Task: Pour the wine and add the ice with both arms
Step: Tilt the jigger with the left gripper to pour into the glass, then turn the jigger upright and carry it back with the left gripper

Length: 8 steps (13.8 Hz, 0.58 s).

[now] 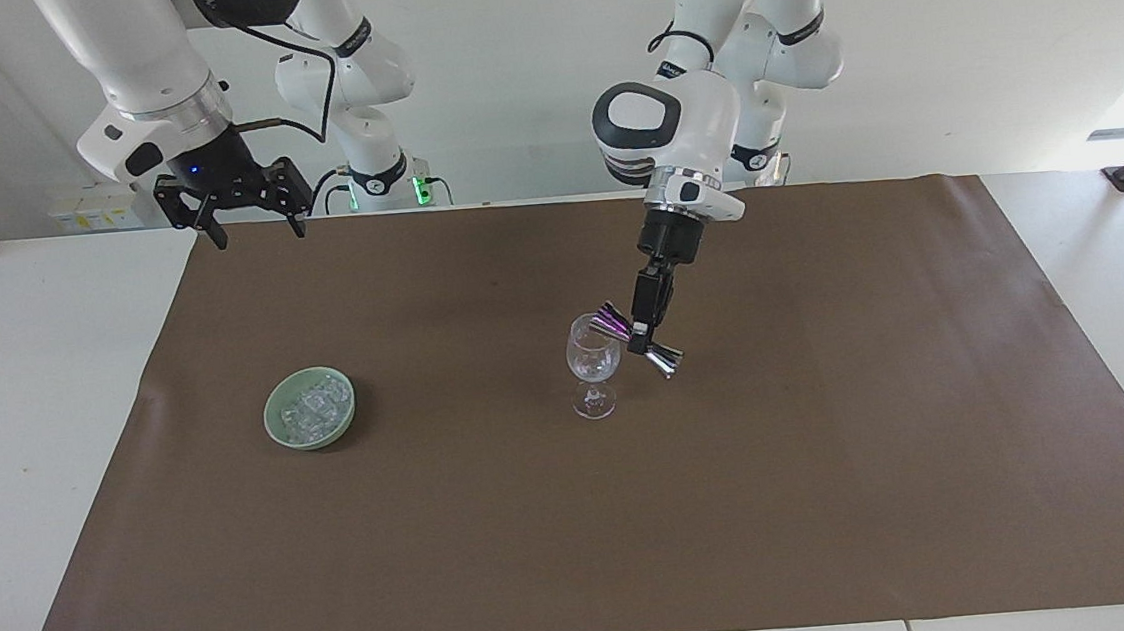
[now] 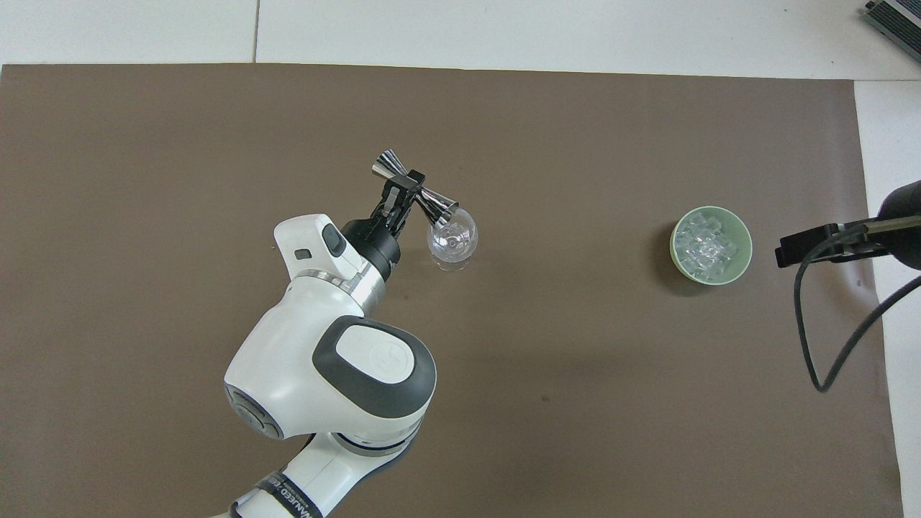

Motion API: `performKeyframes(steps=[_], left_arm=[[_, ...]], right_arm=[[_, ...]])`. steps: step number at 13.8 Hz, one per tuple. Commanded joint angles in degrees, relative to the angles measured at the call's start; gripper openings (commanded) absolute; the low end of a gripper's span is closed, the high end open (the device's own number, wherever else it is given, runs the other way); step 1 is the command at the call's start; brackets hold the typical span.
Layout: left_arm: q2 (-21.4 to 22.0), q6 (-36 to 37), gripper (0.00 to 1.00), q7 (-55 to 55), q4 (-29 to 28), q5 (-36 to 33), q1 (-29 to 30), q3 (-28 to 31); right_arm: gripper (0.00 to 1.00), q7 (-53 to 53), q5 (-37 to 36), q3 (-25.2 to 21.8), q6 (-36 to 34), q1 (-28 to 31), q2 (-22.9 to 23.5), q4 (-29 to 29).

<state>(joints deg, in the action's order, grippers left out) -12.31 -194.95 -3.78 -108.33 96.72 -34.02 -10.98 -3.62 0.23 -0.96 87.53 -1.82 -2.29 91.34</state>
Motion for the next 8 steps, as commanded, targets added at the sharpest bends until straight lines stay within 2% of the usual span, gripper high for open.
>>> performKeyframes(steps=[1, 8], left_arm=[[-0.96, -1.49, 0.00, -0.44, 1.46, -0.65, -0.96, 0.60], [-0.87, -1.31, 0.00, -0.27, 1.55, -0.04, -0.44, 0.43]], right_arm=[[1.00, -1.48, -0.41, 0.52, -0.69, 0.68, -0.88, 0.59], [1.00, -1.48, -0.41, 0.52, -0.60, 0.68, -0.88, 0.59]])
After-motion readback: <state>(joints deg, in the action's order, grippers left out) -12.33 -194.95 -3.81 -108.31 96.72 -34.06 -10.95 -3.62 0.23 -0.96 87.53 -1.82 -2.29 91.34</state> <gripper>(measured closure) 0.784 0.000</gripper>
